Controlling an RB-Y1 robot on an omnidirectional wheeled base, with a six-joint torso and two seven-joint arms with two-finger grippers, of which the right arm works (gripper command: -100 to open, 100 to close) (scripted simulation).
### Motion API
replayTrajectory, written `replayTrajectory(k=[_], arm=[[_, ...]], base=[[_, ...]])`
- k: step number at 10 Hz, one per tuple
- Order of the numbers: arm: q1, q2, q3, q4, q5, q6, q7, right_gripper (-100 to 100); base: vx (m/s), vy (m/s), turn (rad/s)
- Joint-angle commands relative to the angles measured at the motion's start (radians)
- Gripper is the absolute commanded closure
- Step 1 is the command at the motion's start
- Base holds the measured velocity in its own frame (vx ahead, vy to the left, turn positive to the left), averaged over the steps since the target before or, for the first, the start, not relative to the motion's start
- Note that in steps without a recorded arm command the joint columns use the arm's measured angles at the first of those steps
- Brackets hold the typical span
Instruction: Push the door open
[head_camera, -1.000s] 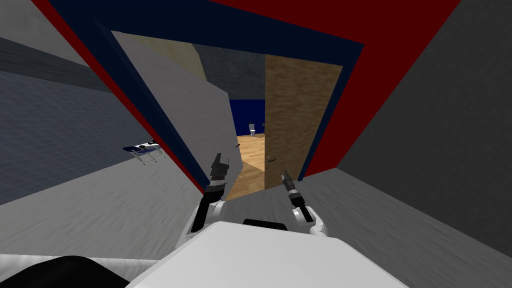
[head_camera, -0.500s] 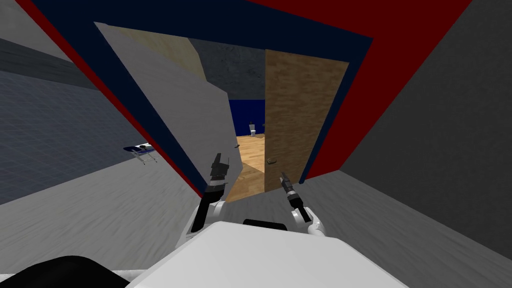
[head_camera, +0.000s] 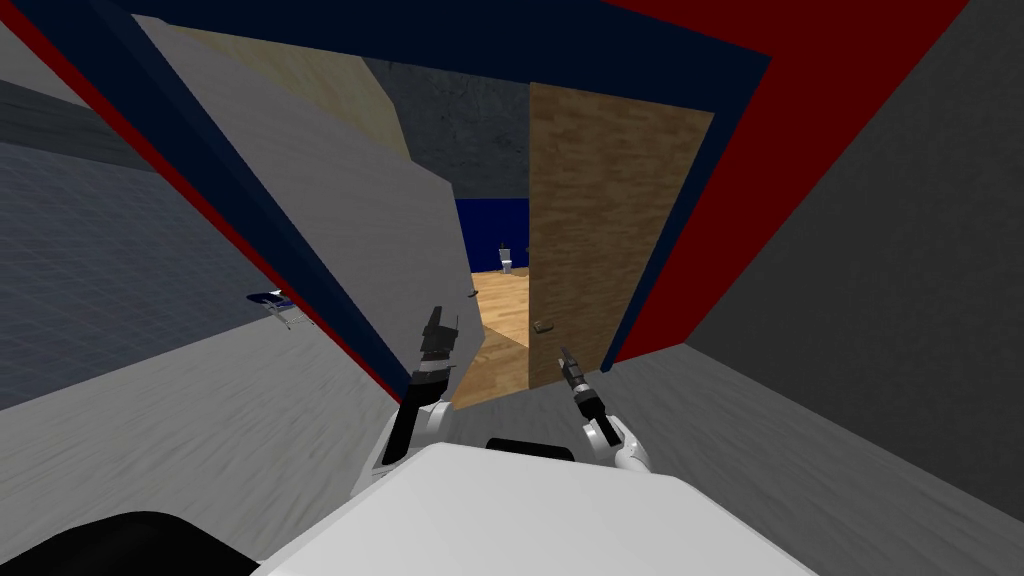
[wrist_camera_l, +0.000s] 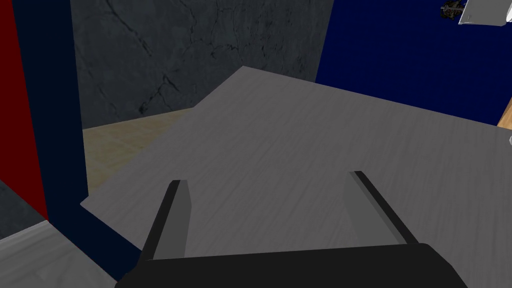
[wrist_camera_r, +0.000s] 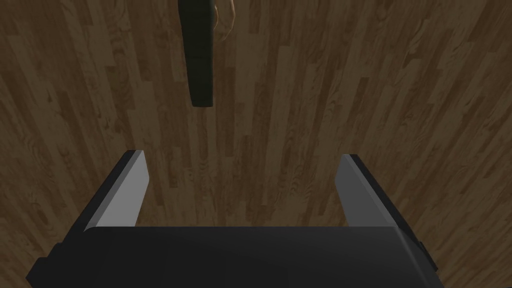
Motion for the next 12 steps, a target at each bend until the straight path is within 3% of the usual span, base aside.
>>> replayTrajectory(k=[1,5,7,12], arm=[[-0.016,0.003,0.0,0.04,0.006,-0.008,0.0,-100],[-0.04,0.006,0.001,0.105,0.02,-0.018,-0.006,-100],[-0.045,0.005,-0.004,0.116,0.014,-0.028,0.001,-100],[-0.037,0.011,-0.014,0.126,0.008,-0.041,0.018,-100]], base=[[0.08,-0.022,0.016],[0.076,-0.018,0.012],[0.071,0.001,0.015],[0.204,0.054,0.029]])
